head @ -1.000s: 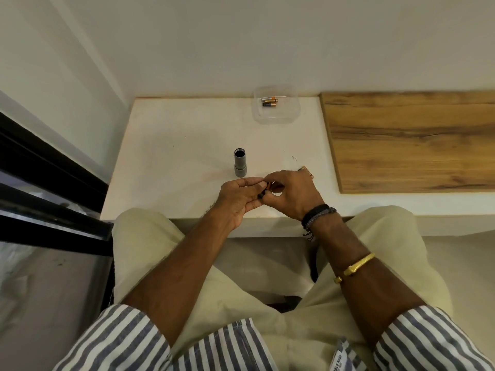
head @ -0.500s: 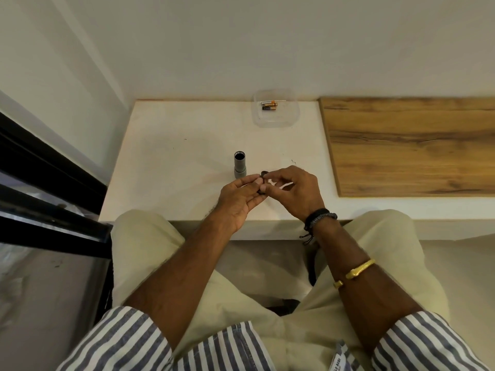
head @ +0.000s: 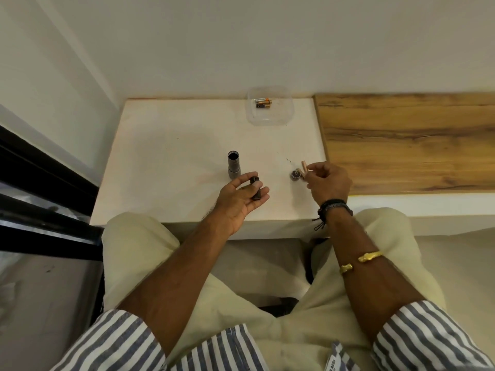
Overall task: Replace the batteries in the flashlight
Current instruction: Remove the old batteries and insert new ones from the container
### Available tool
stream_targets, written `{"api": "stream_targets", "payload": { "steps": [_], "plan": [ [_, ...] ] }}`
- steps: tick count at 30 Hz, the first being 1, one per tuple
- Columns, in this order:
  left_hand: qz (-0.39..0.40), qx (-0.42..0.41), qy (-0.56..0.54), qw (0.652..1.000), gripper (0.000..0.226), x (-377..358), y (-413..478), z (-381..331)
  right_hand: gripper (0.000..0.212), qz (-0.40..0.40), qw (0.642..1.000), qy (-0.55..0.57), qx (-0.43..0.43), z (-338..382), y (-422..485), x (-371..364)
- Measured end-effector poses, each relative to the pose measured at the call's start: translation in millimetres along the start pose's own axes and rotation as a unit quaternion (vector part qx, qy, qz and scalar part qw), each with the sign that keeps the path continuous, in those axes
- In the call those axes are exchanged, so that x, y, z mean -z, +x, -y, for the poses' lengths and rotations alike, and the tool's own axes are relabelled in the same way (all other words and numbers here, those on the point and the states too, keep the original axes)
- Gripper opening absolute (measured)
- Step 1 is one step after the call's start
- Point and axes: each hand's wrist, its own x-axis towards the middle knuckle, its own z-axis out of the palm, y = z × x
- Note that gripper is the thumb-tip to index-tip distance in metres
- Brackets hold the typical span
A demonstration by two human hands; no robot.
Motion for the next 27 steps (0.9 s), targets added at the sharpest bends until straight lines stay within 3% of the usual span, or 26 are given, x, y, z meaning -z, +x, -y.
{"api": "stream_targets", "payload": {
  "steps": [7,20,23,25,27],
  "plan": [
    [0.068,0.023,-0.008,0.997,0.032,1,-1,-2,0.017,-0.014,0.99,-0.134,0.04,-16,11,-8],
    [0.116,0.009,-0.032,0.993,0.033,-1,-5,-6,0.021,-0.017,0.986,-0.159,0.047,-19,12,-10],
    [0.11,-0.008,0.001,0.994,0.03,0,-5,-6,0.012,-0.027,0.993,-0.097,0.065,-4,0,-9],
    [0.096,-0.039,0.06,0.993,0.028,-1,-4,-4,0.009,0.044,0.998,0.0,0.04,12,-13,-10],
    [0.081,-0.072,0.104,0.989,0.027,-1,-3,-2,0.012,0.176,0.98,0.092,-0.028,27,-29,-12]
  ]
}}
